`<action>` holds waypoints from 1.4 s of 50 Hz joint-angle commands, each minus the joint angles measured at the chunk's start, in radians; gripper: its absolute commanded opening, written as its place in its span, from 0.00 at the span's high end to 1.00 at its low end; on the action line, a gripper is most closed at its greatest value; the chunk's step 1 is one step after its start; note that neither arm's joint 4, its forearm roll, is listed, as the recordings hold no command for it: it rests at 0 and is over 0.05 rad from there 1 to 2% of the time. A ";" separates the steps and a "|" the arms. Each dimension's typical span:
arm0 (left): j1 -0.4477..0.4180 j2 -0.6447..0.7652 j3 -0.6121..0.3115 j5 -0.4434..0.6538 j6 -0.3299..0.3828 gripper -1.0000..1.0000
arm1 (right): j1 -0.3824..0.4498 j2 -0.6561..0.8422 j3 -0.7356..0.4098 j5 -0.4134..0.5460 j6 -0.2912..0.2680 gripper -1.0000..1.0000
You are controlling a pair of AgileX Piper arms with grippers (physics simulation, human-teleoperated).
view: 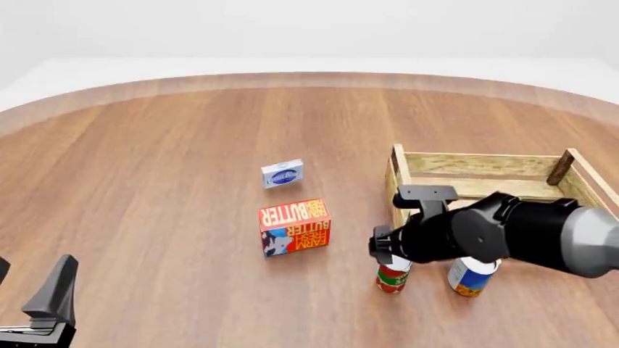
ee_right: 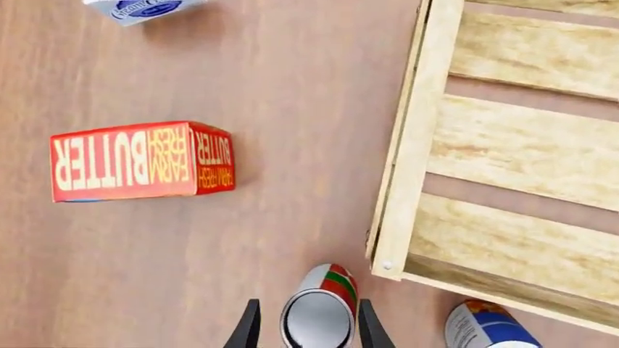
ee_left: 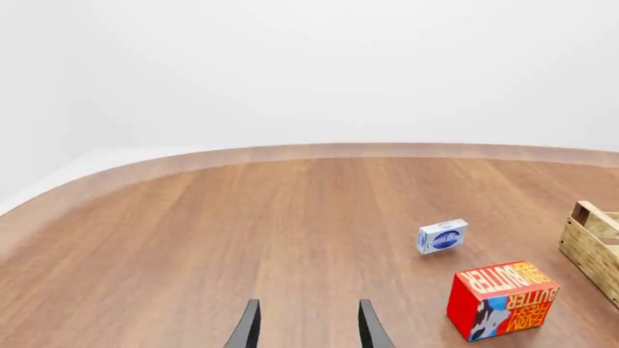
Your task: Pick up the tomato sauce, and put it in the wooden tray.
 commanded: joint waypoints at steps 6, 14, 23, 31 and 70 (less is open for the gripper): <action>-0.020 0.000 0.000 0.000 0.000 0.00 | 0.010 0.016 0.014 -0.009 0.013 0.00; -0.020 0.000 0.000 0.000 0.000 0.00 | 0.004 0.017 0.023 -0.017 0.006 0.00; -0.020 0.000 0.000 0.000 0.000 0.00 | -0.008 0.019 0.035 -0.025 -0.004 0.00; -0.020 0.000 0.000 0.000 0.000 0.00 | -0.005 0.027 0.036 -0.028 0.003 0.00; -0.020 0.000 0.000 0.000 0.000 0.00 | 0.004 0.021 0.036 -0.042 -0.028 1.00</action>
